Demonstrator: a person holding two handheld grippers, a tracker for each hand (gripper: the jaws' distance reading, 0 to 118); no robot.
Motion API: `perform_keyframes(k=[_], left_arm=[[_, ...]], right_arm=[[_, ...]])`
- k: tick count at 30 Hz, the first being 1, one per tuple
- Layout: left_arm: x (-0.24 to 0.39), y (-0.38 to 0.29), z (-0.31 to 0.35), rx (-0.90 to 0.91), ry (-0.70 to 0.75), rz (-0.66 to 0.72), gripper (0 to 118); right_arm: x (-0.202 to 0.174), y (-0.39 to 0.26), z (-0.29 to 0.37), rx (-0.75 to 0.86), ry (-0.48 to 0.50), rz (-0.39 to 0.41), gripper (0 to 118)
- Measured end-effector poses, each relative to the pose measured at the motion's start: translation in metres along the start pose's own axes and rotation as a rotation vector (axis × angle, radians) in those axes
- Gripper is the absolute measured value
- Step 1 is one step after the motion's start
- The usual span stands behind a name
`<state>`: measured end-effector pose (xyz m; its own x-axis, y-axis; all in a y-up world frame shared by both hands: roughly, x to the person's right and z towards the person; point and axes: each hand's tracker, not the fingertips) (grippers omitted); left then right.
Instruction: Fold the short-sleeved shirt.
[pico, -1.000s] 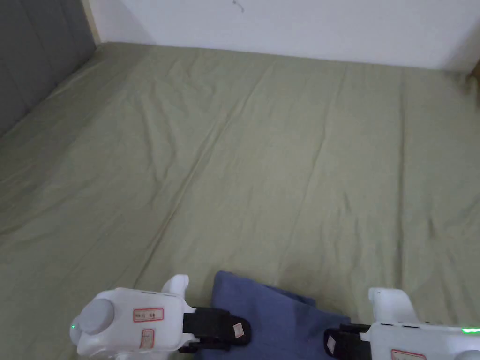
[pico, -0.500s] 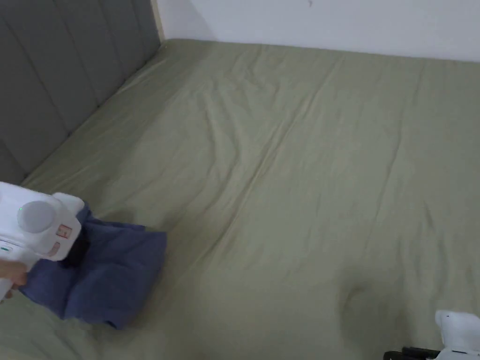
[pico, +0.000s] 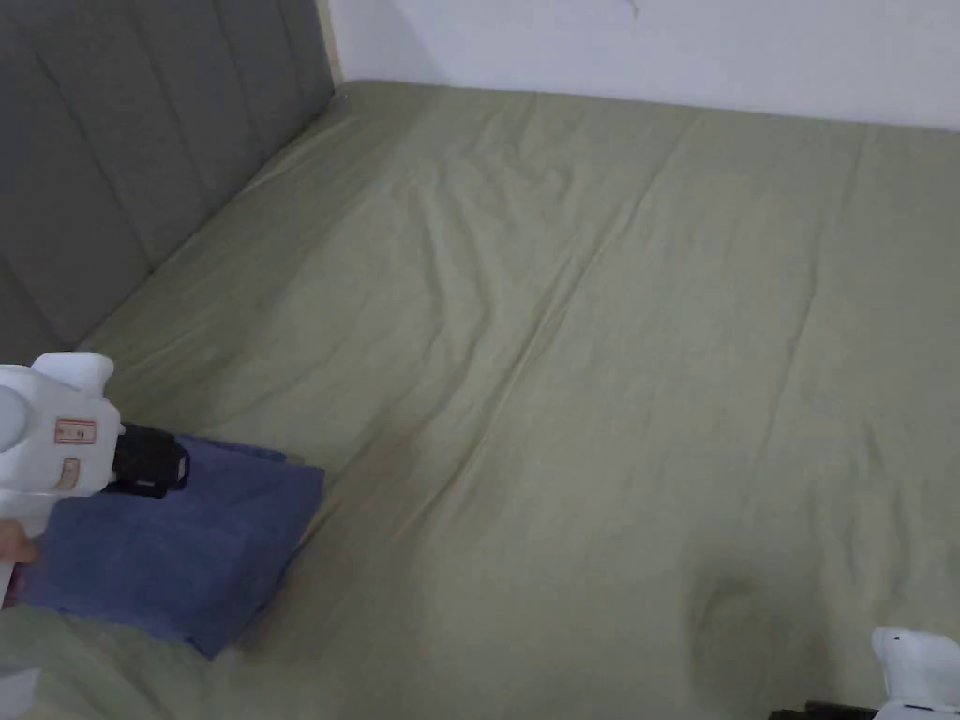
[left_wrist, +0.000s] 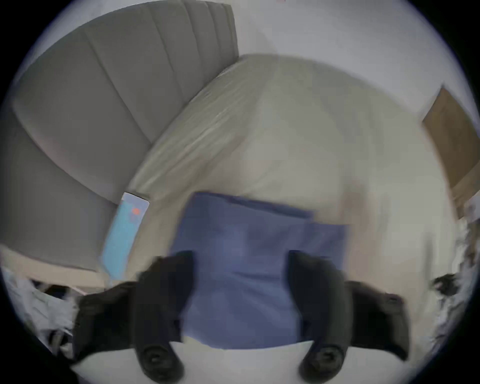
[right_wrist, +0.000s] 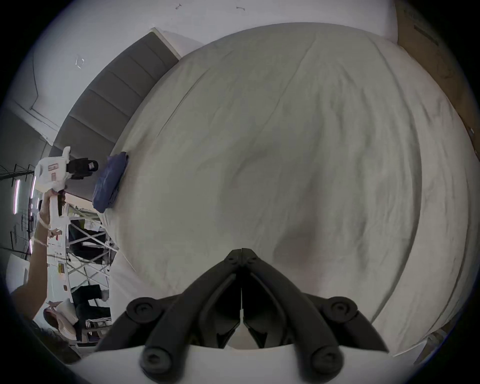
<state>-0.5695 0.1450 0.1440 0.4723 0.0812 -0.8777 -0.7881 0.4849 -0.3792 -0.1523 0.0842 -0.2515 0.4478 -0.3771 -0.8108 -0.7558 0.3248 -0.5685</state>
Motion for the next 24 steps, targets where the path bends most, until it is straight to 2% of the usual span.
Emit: perform_keyframes(k=[1,2,4,6,8,11,15,16,17,19,21,24], left_arm=[[0.013,-0.007,0.009,0.005,-0.061,0.021,18],[0.025,-0.014,0.015,-0.006,-0.129,0.032,0],[0.052,-0.03,0.026,0.013,-0.203,0.005,0],[0.095,-0.052,0.039,0.046,-0.206,-0.062,0],[0.127,-0.066,0.048,0.057,-0.228,-0.093,0],[0.17,-0.085,0.062,0.106,-0.25,-0.133,0],[0.225,-0.108,0.087,0.251,-0.071,-0.32,0],[0.235,-0.111,0.095,0.286,-0.047,-0.331,0],[0.245,-0.114,0.107,0.344,-0.055,-0.323,0],[0.261,-0.112,0.132,0.45,-0.086,-0.232,0],[0.279,-0.109,0.162,0.556,-0.121,-0.212,0],[0.304,-0.107,0.199,0.702,-0.123,-0.244,0]], right_arm=[[0.001,-0.002,0.002,0.009,0.009,-0.006,0],[0.003,-0.004,0.005,0.014,0.018,-0.011,0],[0.009,-0.012,0.008,0.032,0.025,-0.017,0],[0.016,-0.021,0.01,0.04,0.01,-0.056,0],[0.031,-0.03,0.011,0.054,0.043,-0.065,0],[0.04,-0.039,0.019,0.084,0.025,-0.072,0],[0.04,-0.043,0.054,0.251,-0.064,-0.066,0],[0.039,-0.04,0.065,0.31,-0.086,-0.057,0],[0.034,-0.036,0.079,0.373,-0.14,-0.049,0],[0.019,-0.027,0.107,0.505,-0.264,0.036,0],[-0.003,-0.02,0.142,0.659,-0.399,0.117,0],[-0.031,-0.012,0.187,0.835,-0.498,0.194,0]])
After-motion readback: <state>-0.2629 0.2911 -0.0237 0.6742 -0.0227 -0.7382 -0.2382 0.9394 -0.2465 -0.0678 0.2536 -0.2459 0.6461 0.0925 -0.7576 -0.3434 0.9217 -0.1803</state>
